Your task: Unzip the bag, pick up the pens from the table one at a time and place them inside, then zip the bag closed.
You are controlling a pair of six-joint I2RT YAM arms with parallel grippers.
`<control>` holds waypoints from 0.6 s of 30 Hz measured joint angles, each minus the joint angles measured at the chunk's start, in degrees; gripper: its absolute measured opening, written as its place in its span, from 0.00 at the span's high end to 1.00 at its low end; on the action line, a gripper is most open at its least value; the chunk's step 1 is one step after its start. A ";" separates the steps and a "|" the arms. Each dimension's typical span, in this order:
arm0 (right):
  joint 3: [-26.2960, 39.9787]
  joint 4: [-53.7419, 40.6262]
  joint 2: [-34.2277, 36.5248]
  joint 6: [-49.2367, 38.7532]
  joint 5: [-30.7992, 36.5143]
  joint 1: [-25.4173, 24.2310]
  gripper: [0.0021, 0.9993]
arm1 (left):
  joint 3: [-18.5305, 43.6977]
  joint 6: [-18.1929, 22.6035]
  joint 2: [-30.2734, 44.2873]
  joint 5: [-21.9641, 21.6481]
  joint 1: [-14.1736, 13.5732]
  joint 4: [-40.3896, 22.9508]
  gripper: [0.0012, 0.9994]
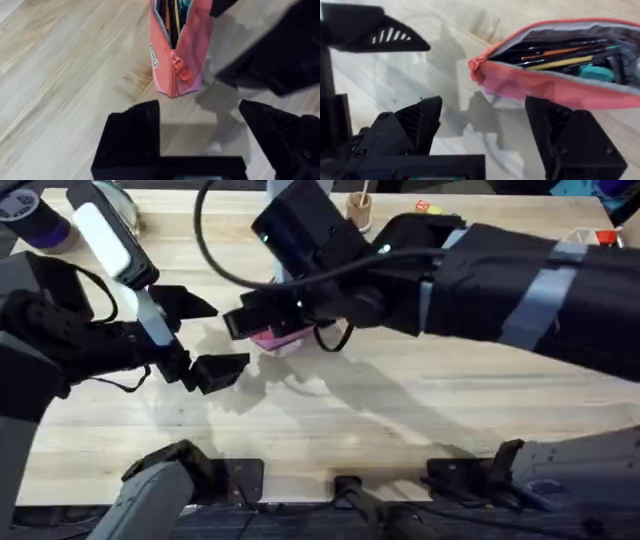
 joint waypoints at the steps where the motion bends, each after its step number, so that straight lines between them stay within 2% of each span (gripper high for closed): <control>1: 0.00 -0.14 0.00 0.02 0.00 0.48 0.00 | 0.00 0.00 0.00 -0.16 -0.02 0.00 0.00; 9: 0.00 -0.61 0.00 0.10 -0.02 2.75 0.00 | 0.00 0.02 0.00 -2.29 0.00 -0.80 0.00; 18: 0.00 -2.15 0.00 2.05 -0.02 2.92 0.00 | 0.00 0.02 0.00 -6.92 -0.01 -3.17 0.00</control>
